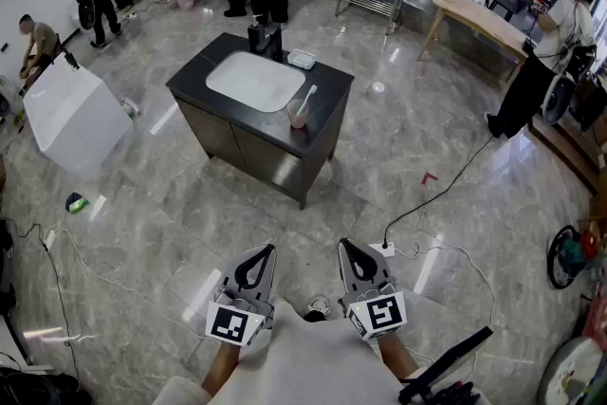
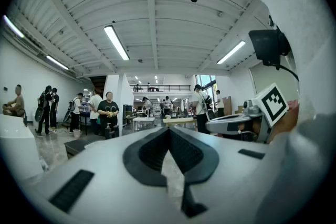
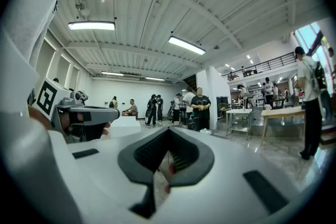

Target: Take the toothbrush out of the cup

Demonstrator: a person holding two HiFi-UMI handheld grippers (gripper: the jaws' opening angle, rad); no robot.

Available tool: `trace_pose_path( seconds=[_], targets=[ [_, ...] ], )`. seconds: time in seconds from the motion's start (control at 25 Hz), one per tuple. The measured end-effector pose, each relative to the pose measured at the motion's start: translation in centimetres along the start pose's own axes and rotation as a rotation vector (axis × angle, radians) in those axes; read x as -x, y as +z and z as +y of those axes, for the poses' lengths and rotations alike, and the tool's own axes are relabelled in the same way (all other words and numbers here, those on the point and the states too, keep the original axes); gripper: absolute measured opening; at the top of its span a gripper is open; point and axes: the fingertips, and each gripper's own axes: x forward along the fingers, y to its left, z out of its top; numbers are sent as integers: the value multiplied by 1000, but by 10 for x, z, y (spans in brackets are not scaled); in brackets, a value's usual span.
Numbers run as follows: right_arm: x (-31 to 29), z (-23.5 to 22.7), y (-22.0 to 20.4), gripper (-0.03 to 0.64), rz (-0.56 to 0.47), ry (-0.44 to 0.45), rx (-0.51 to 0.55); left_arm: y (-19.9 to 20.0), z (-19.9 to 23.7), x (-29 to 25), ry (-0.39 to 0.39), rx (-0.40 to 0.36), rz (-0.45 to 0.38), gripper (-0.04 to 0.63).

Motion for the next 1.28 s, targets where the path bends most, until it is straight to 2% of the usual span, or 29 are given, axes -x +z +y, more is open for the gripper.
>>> trace_pose_path(
  seconds=[0.32, 0.96, 1.28],
  targets=[
    [-22, 2, -2, 3, -3, 10, -3, 1, 9, -15, 4, -12, -39, -5],
    [-29, 12, -5, 3, 16, 28, 24, -1, 5, -24, -20, -14, -47, -5],
    [-33, 19, 0, 5, 2, 22, 3, 3, 9, -23, -23, -6, -45, -5]
  ],
)
